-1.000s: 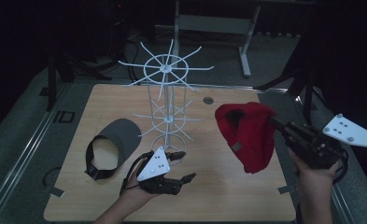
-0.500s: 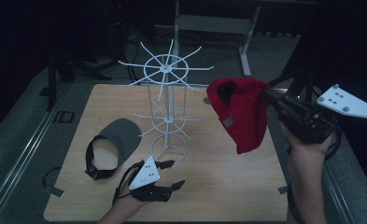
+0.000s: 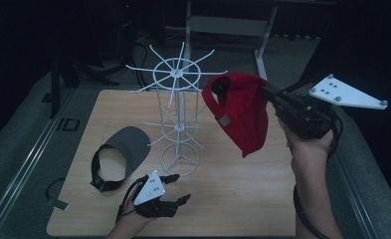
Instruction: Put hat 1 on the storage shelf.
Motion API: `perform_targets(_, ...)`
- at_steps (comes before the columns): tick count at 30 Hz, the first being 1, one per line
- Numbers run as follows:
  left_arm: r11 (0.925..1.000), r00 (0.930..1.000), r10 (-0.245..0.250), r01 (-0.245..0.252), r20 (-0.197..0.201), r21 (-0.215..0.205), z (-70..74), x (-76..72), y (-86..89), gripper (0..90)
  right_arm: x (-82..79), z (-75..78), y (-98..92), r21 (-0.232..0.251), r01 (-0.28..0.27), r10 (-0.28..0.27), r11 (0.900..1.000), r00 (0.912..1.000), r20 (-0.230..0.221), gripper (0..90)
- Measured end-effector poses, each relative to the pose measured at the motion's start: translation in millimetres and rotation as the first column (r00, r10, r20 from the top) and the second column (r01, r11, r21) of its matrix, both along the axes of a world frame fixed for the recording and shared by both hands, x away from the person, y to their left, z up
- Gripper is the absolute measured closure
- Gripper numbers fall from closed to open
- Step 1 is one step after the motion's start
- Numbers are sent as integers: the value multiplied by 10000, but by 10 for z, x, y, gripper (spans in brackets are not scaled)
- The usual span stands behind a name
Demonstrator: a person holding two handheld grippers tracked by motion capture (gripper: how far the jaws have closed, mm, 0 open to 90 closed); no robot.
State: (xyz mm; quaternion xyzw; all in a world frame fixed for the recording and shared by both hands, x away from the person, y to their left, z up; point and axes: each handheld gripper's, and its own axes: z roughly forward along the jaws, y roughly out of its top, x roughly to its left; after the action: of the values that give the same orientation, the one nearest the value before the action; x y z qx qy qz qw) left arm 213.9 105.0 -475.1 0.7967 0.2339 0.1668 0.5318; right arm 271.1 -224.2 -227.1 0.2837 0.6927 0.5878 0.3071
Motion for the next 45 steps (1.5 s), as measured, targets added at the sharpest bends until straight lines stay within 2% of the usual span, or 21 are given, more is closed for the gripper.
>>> perform_targets(3, 10000, 10000, 39, -39, -18, -50, -2, 6, 18, 336, 3, -38, 32, -178, -11, 10, 9998, 10000, -53, 888)
perform_targets(7, 9999, 9999, 125, -125, -33, -86, -2, 10, 32, 336, 10, -165, 49, -408, -106, 96, 9991, 9997, -234, 888)
perform_targets(20, 9995, 9995, 294, -296, -117, -121, -52, 8, 71, 336, -73, -470, 24, -653, -545, 507, 9964, 9970, -582, 885)
perform_targets(26, 9992, 9992, 358, -361, -171, -142, -75, 5, 96, 336, -150, -576, -24, -579, -740, 702, 9956, 9955, -636, 876)
perform_targets(31, 9990, 9990, 395, -400, -219, -209, -92, 4, 105, 336, -163, -675, -93, -333, -1011, 978, 9943, 9914, -875, 853)
perform_targets(36, 9988, 9987, 437, -442, -254, -224, -102, 3, 107, 336, -168, -748, -155, -227, -1023, 994, 9945, 9896, -1040, 835)
perform_targets(41, 9986, 9984, 468, -475, -318, -228, -129, 5, 118, 336, -190, -838, -248, -25, -1119, 1107, 9937, 9857, -1271, 575)
perform_targets(45, 9985, 9982, 489, -496, -349, -217, -147, 9, 126, 336, -239, -900, -333, 25, -1124, 1117, 9937, 9846, -1345, 487)
